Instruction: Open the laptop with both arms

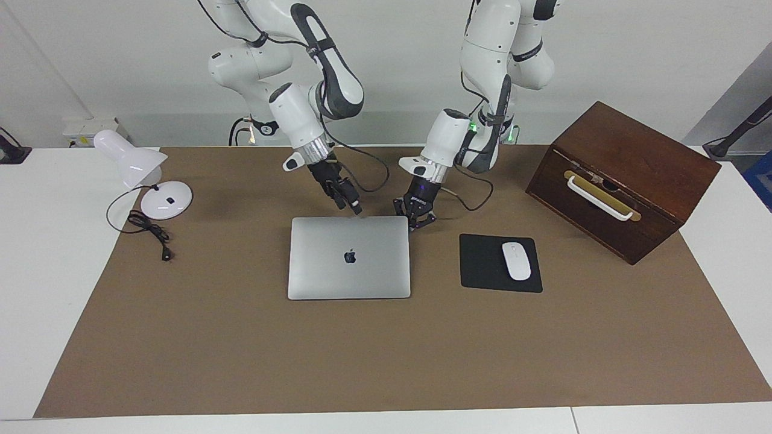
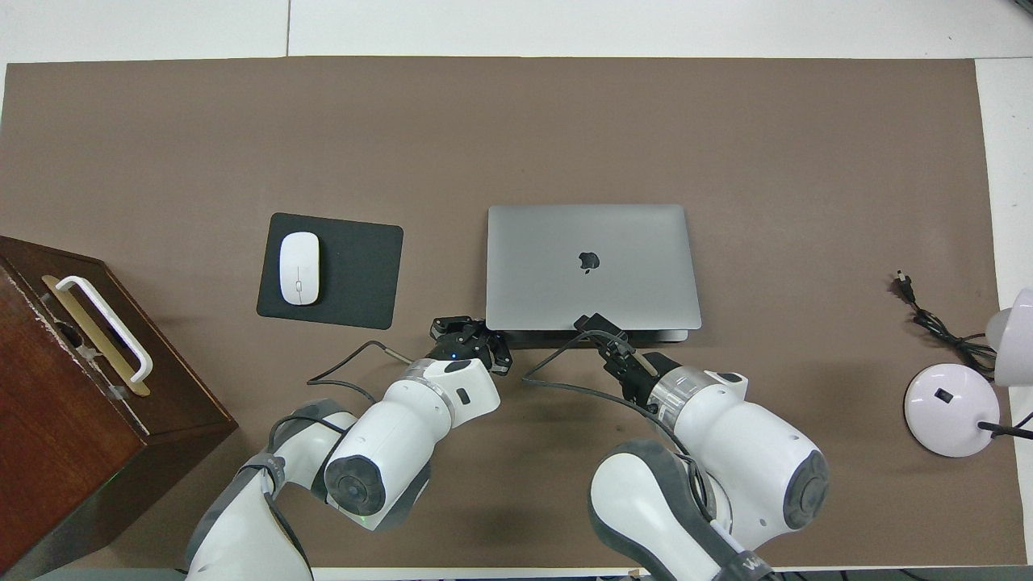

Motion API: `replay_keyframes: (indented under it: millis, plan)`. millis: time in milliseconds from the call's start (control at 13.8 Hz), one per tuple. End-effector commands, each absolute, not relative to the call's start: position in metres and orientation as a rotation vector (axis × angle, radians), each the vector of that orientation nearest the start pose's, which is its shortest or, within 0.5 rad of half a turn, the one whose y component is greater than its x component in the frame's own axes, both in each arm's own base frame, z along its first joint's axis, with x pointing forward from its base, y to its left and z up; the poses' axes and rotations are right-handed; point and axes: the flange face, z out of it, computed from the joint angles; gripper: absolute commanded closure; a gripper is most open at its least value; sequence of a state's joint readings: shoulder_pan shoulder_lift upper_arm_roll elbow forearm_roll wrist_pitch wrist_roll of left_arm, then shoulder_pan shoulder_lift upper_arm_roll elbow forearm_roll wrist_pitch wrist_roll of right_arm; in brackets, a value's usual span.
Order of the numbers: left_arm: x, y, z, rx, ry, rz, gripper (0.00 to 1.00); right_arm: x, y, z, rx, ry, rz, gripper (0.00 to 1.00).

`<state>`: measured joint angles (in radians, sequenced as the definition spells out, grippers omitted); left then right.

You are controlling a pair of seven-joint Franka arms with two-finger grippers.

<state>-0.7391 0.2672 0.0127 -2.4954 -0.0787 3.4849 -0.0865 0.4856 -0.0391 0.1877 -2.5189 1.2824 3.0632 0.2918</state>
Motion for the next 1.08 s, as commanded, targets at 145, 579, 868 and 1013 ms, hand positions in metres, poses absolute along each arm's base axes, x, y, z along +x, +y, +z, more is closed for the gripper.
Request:
replay_keyframes:
  millis: [145, 579, 868, 1013]
  plan:
    - [0.397, -0.341, 0.257, -3.088, 0.921, -1.125, 1.0, 0.413, 0.225, 0.323, -2.285, 1.06, -0.309, 0.0]
    - [0.397, -0.341, 0.257, -3.088, 0.921, -1.125, 1.0, 0.423, 0.226, 0.328, -2.266, 1.062, -0.32, 0.0]
    - [0.397, -0.341, 0.256, -3.088, 0.921, -1.122, 1.0, 0.434, 0.23, 0.333, -2.249, 1.062, -0.328, 0.0]
    - [0.397, -0.341, 0.256, -3.088, 0.921, -1.122, 1.0, 0.439, 0.23, 0.336, -2.237, 1.063, -0.333, 0.0]
